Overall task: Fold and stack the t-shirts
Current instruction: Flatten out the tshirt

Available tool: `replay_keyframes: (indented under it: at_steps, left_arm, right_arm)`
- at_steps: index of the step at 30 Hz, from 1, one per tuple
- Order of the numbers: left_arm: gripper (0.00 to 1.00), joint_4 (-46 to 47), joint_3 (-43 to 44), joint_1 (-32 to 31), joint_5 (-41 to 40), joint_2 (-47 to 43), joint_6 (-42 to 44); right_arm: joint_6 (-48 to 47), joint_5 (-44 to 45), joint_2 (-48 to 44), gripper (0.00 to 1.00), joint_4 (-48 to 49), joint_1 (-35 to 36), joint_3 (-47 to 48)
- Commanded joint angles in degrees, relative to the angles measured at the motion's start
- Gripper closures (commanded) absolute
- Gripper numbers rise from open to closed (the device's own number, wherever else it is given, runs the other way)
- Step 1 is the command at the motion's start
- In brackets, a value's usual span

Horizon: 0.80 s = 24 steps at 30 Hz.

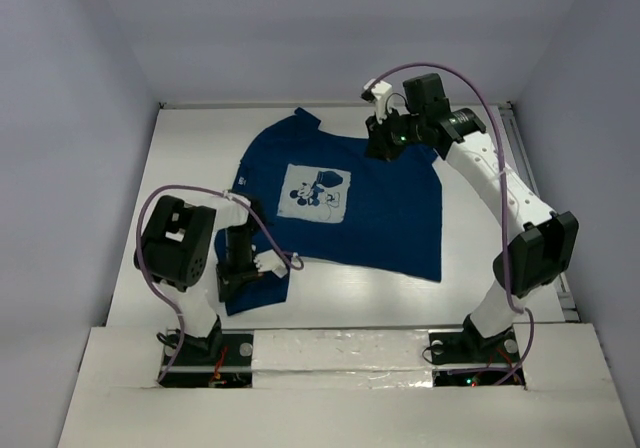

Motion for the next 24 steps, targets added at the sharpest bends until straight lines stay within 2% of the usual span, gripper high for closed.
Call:
replay_keyframes:
  at_steps: [1, 3, 4, 8, 12, 14, 16, 21, 22, 24]
  left_arm:
    - [1.0, -2.02, 11.43, 2.79, 0.41, -3.45, 0.73]
    - [1.0, -2.01, 19.28, 4.81, 3.74, -4.15, 1.44]
    - [1.0, -1.93, 27.58, 6.91, 7.77, -4.24, 1.79]
    - [1.0, -1.67, 43.87, 9.83, 16.75, -0.83, 0.22]
    - [1.0, -1.32, 51.39, 9.84, 18.88, 3.92, -1.89]
    - [1.0, 3.59, 52.8, 9.84, 18.19, 5.94, -4.79]
    - [1.0, 8.24, 54.2, 10.36, 17.05, 10.24, -8.21]
    - [1.0, 11.16, 62.37, 10.36, 18.35, 22.7, -12.44]
    - [1.0, 13.08, 65.17, 10.36, 17.83, 24.22, -13.23]
    - [1.0, 15.46, 67.91, 10.36, 16.69, 28.07, -16.22]
  right_arm:
    - [-1.35, -1.45, 0.32, 0.83, 0.35, -0.48, 0.92]
    - [-2.31, -1.01, 0.85, 0.83, 0.53, -0.48, -0.05]
    - [-3.02, -0.84, 1.46, 0.83, -0.26, -0.48, -0.32]
    - [-4.87, 3.11, 4.01, 0.81, 0.78, -1.01, -2.33]
    - [-2.96, 7.14, 6.65, 0.81, 1.92, -3.2, -1.64]
    - [-0.49, 11.54, 8.67, 0.81, 2.81, -3.9, -0.85]
    - [2.49, 15.94, 12.43, 0.81, 0.45, -4.78, 2.74]
    - [4.44, 18.14, 15.27, 0.82, -1.06, -6.1, 5.39]
    - [4.53, 18.76, 15.53, 0.84, -0.79, -6.1, 5.39]
    - [4.71, 20.6, 17.19, 0.98, -1.23, -6.1, 6.0]
